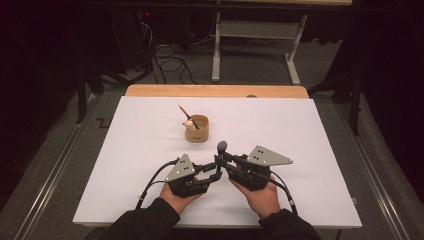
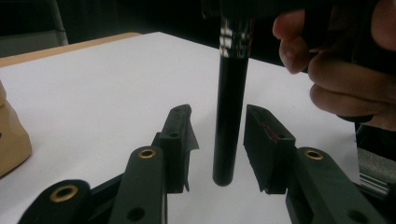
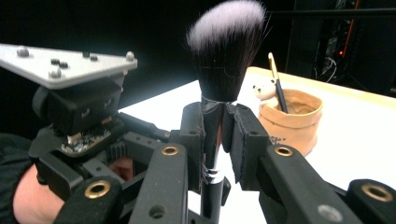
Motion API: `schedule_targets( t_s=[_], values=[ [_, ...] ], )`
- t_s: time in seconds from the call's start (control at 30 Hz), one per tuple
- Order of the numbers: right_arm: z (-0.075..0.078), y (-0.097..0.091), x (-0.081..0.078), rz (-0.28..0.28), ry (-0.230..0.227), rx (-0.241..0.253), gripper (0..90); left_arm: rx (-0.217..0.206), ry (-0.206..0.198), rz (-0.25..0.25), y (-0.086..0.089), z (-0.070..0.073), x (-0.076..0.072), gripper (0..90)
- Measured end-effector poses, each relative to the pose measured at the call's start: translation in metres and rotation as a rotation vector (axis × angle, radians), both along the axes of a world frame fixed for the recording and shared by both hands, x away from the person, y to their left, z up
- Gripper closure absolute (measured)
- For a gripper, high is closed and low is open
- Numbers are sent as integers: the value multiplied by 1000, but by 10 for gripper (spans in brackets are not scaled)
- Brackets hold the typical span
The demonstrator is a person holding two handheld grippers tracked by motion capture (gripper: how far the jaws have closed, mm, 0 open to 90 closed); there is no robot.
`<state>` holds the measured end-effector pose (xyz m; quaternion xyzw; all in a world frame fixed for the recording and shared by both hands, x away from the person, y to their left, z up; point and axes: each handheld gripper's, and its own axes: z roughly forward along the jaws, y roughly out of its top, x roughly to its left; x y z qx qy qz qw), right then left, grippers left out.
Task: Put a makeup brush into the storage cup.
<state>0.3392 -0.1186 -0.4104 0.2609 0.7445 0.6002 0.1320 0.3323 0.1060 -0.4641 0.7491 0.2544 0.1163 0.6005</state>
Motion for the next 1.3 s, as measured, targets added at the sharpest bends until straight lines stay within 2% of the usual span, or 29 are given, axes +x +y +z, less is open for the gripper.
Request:
schedule_targets(
  t_s=[0.33, 0.53, 0.7, 1.1, 1.3],
  values=[
    [-7, 9, -2, 16, 0, -55, 783, -33, 22, -15, 4, 3, 2, 652],
    [-9, 11, -2, 20, 2, -68, 783, -33, 17, -21, 5, 3, 1, 727],
    [-10, 11, -1, 19, 6, -67, 782, -28, 15, -23, 5, 3, 0, 775],
    [-10, 11, -1, 15, 8, -63, 772, -27, 11, -23, 5, 3, 0, 789],
    [-7, 7, 0, 3, 13, -40, 664, -24, 3, -3, 8, 4, 2, 789]
  ],
)
